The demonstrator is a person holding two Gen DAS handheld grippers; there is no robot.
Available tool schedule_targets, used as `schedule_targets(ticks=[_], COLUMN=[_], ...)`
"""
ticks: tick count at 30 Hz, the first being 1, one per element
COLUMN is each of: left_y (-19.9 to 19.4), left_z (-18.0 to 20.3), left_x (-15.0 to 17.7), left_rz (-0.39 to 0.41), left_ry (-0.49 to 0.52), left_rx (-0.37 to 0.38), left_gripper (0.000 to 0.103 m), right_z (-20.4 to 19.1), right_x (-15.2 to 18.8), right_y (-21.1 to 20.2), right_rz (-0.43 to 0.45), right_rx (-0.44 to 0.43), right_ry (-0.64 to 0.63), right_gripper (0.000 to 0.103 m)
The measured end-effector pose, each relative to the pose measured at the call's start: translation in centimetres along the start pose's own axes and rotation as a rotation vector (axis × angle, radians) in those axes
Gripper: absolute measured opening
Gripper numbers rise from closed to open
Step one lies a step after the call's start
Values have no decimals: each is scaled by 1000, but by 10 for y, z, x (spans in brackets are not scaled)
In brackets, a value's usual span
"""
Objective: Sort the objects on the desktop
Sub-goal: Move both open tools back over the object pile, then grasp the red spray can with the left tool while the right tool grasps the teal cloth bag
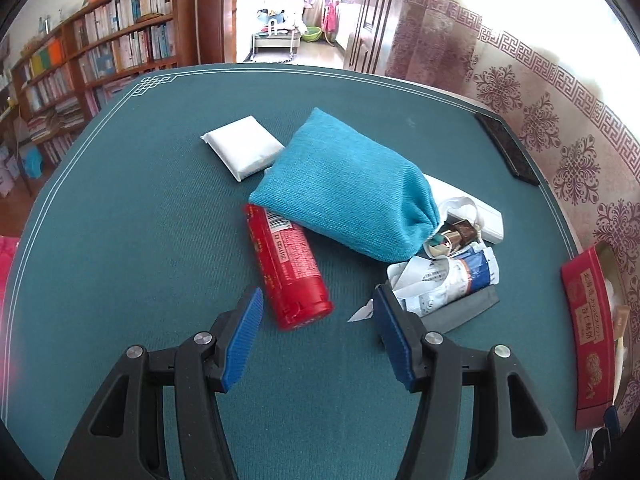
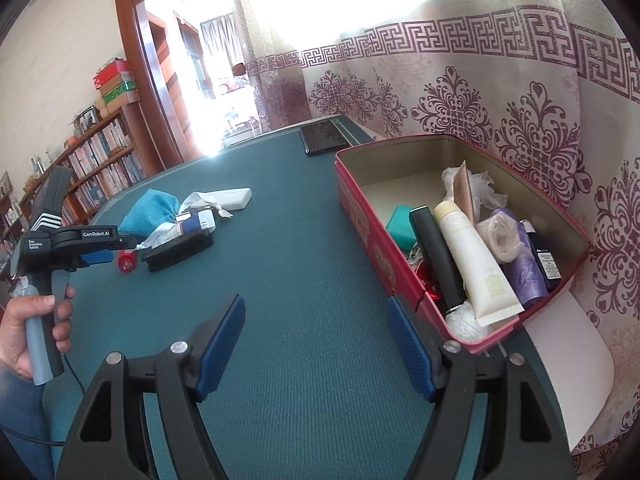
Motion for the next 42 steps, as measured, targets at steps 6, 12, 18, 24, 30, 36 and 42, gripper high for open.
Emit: schedule_targets(ticks=[6, 12, 18, 24, 30, 36, 42], left_y=[23, 33, 27, 18, 3, -12, -26], left_z=[-5, -14, -19, -23, -26, -27, -26], left_x=[-1, -5, -2, 4, 6, 1, -6], left_rz=[-29, -29, 0, 8, 32, 60, 104], left_ry=[2, -13, -8, -23, -46, -85, -101], left_rx=[-48, -90, -80, -62, -33, 10, 25], left_gripper=[61, 61, 40, 37, 37, 37, 35], right_z=[-7, -7, -16, -43, -69, -97, -124], right_x=[4, 6, 5, -5, -5, -6, -29], right_y=[7, 10, 16, 20, 43, 66, 91], right_rz=[-21, -36, -51, -53, -124, -178, -162], right_rx=[-17, -25, -47, -101, -168, -205, -194], right_ry=[-7, -1, -21, -94, -137, -194, -292], right_gripper=[77, 77, 77, 77, 77, 77, 77])
Point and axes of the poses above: each gripper's, at about its wrist camera, not at the fingertips, and y roughly the way its jaws point, z to its right, x to its underside, the point moved 10 cm from there along y, roughly the way its jaws point, and after that the axes turned 1 degree about -x, right-handed, at the moved point
